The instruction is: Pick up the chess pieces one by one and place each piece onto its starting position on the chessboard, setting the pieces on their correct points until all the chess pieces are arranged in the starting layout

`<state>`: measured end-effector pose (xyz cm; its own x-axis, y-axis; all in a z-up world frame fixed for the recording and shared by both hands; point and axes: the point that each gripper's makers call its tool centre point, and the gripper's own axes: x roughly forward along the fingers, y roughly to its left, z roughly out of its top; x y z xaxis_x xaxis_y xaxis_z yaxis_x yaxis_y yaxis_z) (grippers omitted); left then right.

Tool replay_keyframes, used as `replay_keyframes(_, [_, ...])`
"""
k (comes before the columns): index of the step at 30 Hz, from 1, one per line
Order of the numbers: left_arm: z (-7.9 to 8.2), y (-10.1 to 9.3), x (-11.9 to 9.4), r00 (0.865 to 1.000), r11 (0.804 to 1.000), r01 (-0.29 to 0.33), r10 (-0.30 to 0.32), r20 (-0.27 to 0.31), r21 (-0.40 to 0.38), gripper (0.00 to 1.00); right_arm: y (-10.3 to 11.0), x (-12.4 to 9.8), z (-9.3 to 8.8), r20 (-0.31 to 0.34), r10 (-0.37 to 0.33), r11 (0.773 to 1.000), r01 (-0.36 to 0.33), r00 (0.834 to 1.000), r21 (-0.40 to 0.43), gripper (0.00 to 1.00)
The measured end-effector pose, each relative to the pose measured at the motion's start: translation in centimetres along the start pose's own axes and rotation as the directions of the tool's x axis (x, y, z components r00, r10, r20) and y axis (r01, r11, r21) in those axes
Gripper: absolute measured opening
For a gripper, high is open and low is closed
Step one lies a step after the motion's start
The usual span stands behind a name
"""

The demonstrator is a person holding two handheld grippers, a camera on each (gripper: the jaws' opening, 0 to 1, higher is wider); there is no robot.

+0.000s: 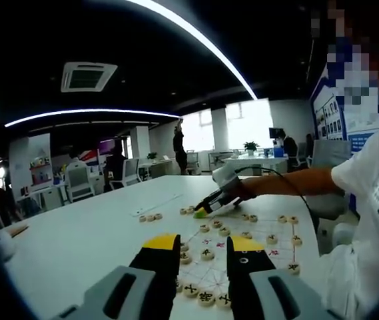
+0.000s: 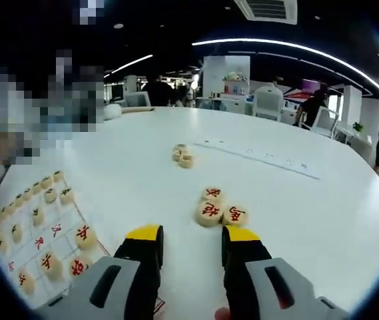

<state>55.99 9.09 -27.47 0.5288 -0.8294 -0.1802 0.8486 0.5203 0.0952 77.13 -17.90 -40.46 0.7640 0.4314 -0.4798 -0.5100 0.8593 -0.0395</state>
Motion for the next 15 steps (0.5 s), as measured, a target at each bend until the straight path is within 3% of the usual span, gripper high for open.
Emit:
replay_keyframes(11, [0.1,0.2,-0.1,1.000,1.000,-0.009,0.009,0.007,-0.002,0.29,-1.5,1.9,1.0,0.017,-0.044,0.999,0.044,0.999,0.019,0.34])
replay_keyframes(14, [0.1,0.3,-0.1,1.000,1.000,-0.010,0.010,0.006,-0.003,0.29,-1.8,1.8,0.9,0.009,-0.053,0.999,0.053,0.999,0.004,0.20])
replay_keyframes(15, [0.1,0.3,-0.1,1.000,1.000,-0.010,0.010,0.006,-0.003,0.29,-1.8,1.6,0.9,0.008,-0.052,0.999,0.052,0.999,-0.012,0.19])
